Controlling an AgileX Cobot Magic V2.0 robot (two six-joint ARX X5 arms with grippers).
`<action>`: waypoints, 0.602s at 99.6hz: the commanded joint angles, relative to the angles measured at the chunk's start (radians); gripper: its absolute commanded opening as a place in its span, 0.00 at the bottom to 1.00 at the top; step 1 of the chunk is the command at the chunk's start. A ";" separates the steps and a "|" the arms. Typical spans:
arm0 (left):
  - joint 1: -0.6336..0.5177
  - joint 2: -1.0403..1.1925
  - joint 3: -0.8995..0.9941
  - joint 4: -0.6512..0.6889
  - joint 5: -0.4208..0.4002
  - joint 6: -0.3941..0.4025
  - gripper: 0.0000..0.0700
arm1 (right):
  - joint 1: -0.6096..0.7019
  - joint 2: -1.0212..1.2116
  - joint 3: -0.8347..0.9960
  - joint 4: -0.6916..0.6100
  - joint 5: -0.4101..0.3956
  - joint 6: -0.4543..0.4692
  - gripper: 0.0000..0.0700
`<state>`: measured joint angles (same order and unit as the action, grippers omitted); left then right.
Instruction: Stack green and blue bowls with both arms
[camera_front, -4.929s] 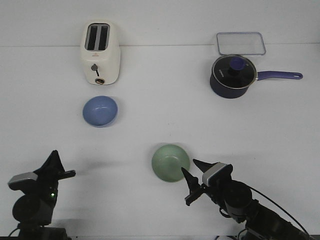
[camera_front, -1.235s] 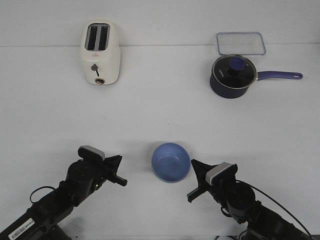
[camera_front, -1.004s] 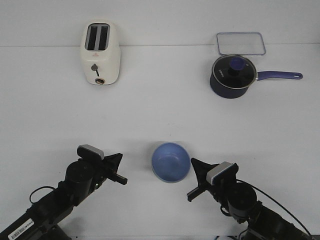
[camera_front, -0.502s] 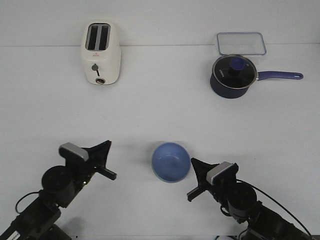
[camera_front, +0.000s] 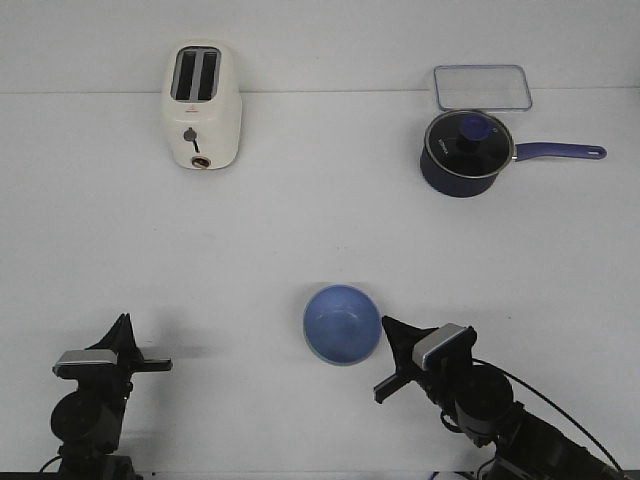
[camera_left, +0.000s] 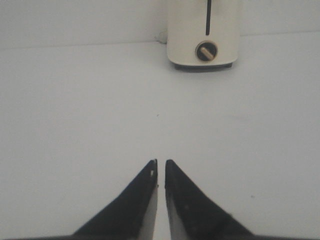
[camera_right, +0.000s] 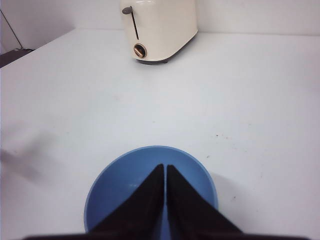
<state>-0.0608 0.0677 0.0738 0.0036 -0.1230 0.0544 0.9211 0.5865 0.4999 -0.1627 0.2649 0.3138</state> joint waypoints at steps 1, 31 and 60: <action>0.011 -0.024 -0.020 0.021 0.014 0.013 0.02 | 0.009 0.002 0.006 0.013 0.002 -0.001 0.01; 0.028 -0.065 -0.060 0.014 0.017 0.005 0.02 | 0.009 0.002 0.006 0.013 0.002 -0.001 0.01; 0.028 -0.065 -0.060 0.020 0.017 0.005 0.02 | 0.009 0.002 0.006 0.013 0.002 -0.001 0.01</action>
<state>-0.0349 0.0051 0.0341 0.0067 -0.1062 0.0582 0.9211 0.5865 0.4999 -0.1623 0.2653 0.3138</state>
